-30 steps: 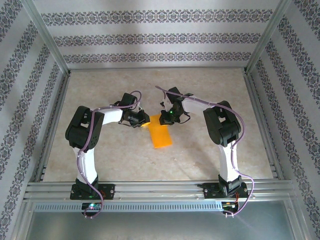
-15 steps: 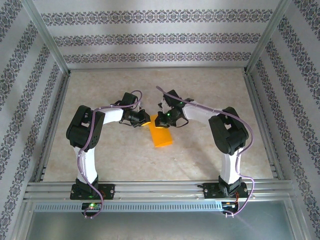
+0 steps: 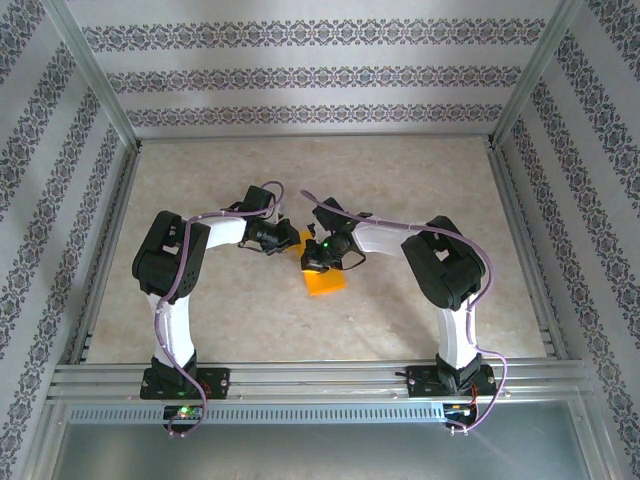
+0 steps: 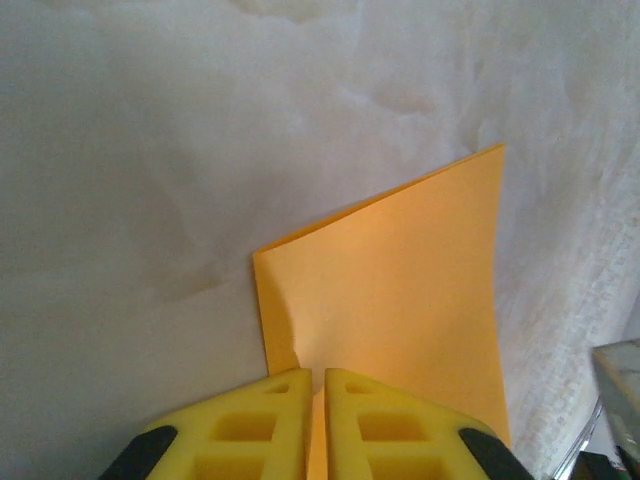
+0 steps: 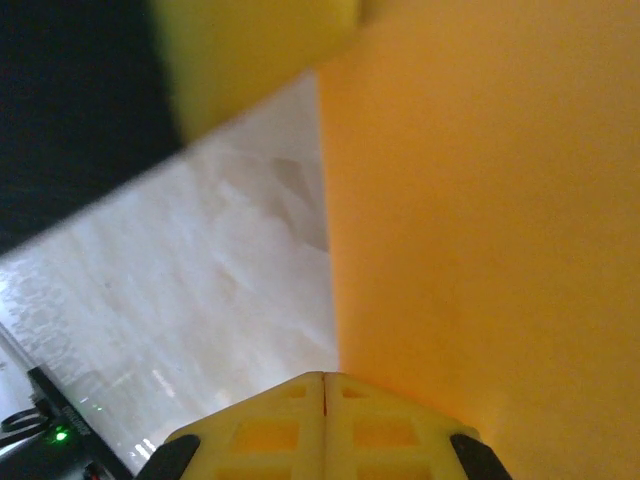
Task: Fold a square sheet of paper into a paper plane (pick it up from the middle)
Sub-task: First fold in half a square sheet of paper at the center of the table.
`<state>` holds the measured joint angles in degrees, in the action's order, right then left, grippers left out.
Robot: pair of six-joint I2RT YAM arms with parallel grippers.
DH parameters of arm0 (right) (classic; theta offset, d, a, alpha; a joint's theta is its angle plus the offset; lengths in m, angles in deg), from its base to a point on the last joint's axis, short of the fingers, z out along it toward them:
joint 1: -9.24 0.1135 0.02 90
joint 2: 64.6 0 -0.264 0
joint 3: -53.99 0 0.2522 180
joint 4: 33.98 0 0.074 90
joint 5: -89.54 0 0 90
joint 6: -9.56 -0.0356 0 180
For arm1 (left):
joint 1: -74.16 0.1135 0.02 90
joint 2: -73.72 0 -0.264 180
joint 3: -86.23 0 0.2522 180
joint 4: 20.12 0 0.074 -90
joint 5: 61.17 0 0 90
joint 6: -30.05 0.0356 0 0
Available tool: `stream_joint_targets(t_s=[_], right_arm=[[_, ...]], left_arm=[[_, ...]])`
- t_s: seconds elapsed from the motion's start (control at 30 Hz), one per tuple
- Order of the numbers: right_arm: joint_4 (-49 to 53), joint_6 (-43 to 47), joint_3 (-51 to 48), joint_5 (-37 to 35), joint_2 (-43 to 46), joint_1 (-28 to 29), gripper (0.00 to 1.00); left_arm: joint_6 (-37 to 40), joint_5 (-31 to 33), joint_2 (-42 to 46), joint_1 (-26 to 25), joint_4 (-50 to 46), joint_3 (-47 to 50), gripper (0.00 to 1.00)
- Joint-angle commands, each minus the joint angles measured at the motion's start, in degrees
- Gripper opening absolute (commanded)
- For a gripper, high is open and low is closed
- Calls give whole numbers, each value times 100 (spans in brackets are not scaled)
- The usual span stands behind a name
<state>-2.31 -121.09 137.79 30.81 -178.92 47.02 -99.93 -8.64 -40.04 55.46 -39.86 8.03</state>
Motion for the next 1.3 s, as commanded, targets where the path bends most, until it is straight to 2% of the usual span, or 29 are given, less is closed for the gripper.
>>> stream_joint_targets(t_s=[0.0,0.6,0.87,1.07,1.27], right_arm=[[24,-51,-177,-114,-51,137,0],[252,74,-1017,270,642,485,0],[144,65,-1302,319,978,503,1],[-458,-105,-1432,-57,1899,149,5],[-706,-242,-1933,-573,2442,-475,16]], left_arm=[[-3,289,-87,-48,-136,167,13],[158,460,-158,-54,-326,42,12],[193,337,-143,-48,-287,-37,12],[158,12,335,-110,-171,-160,16],[-272,407,1007,-417,-201,230,23]])
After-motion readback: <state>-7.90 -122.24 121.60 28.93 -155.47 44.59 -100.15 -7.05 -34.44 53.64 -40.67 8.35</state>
